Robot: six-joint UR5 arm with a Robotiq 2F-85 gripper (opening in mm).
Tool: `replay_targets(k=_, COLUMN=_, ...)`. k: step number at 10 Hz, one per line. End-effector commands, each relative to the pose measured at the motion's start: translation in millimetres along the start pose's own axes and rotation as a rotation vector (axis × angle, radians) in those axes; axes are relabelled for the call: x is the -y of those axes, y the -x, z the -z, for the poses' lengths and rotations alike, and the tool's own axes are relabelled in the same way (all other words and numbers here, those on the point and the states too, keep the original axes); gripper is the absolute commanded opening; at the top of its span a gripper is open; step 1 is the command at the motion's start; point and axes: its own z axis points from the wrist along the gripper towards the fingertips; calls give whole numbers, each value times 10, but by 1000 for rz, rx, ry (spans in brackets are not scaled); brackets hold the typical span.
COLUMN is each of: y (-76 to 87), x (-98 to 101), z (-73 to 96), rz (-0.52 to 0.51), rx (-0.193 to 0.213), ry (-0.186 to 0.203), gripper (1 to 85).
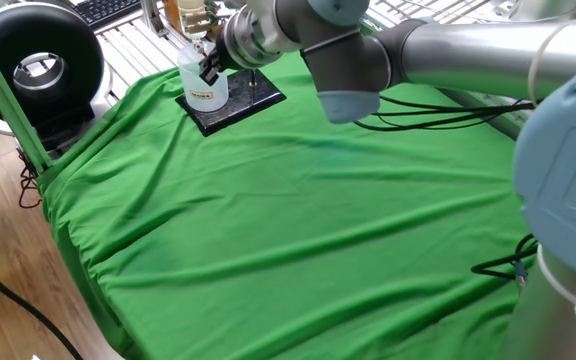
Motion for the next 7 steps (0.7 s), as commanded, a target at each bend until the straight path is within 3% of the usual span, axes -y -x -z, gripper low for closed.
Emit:
replay_targets(k=1, y=16, x=46, z=-47, rz=32, rx=19, ry=-17, gripper=13)
replay_targets(k=7, y=36, x=105, z=-96, rz=86, rx=38, ry=-35, gripper=13)
